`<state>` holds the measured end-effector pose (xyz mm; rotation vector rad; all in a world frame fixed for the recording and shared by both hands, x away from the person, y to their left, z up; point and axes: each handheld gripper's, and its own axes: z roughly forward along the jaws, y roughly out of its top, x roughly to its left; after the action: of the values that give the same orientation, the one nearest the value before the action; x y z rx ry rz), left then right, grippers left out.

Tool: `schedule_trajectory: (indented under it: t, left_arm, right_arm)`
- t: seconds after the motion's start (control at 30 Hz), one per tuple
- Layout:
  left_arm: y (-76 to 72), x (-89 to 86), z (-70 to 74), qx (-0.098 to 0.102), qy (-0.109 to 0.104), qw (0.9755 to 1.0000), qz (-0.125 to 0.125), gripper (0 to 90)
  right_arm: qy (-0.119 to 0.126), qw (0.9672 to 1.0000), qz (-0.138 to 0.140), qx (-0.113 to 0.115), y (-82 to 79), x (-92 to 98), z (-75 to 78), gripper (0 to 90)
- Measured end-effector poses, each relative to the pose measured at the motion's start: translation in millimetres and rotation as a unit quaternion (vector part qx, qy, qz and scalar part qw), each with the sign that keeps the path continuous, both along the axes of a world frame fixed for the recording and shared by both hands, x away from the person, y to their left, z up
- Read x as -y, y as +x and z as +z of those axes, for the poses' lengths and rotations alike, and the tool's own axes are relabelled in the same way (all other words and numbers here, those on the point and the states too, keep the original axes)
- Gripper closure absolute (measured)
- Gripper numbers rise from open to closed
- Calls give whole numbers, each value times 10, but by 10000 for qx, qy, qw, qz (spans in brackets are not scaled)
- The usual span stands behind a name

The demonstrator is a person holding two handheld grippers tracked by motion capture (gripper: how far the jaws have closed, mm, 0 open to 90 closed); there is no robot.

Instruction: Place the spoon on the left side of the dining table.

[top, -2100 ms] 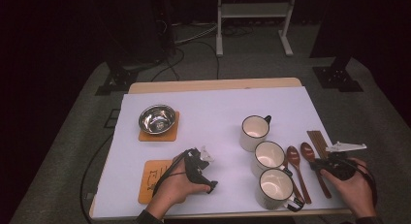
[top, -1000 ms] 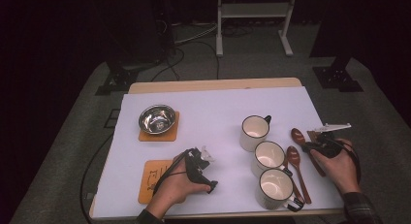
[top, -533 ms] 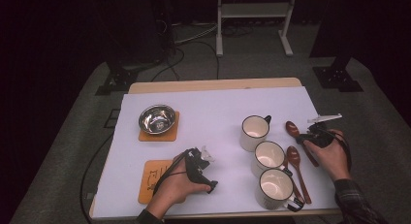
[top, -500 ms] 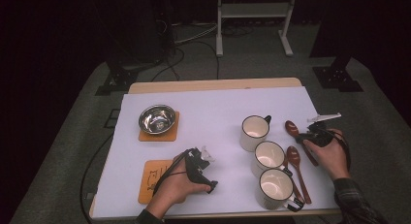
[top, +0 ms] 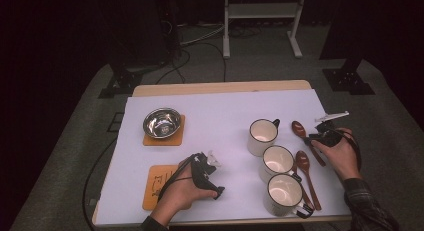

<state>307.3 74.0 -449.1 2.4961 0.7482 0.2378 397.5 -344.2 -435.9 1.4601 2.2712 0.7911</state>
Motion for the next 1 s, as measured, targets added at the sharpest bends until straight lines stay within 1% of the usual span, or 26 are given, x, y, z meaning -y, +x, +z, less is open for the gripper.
schedule_trajectory:
  t: [0.1, 0.23, 0.3, 0.37, 0.67, 0.8, 1.0]
  left_arm:
    - [3, -1, 2, -2, 19, 10000, -16, 13]
    - [3, 3, 4, -13, 32, 10000, -9, 13]
    - [6, 2, 5, -3, 41, 10000, -26, 13]
    - [3, 3, 3, -14, 28, 10000, -12, 13]
    - [2, 0, 2, -3, 20, 10000, -12, 13]
    - [0, 2, -1, 4, 1, 10000, 3, 13]
    - [1, 2, 1, 0, 15, 10000, -5, 13]
  right_arm:
    - [-6, 9999, 12, -122, -46, 5, 7, 662]
    - [-38, 9996, 20, -266, -62, -4, -6, 679]
    - [-101, 9994, 19, -336, -57, -10, -21, 686]
    - [-106, 9993, 8, -354, -53, -13, -24, 693]
    - [-279, 9986, 19, -450, -37, -75, -7, 746]
    - [-280, 9985, 6, -468, -34, -84, -7, 776]
    - [-279, 9985, -58, -469, -42, -99, -8, 794]
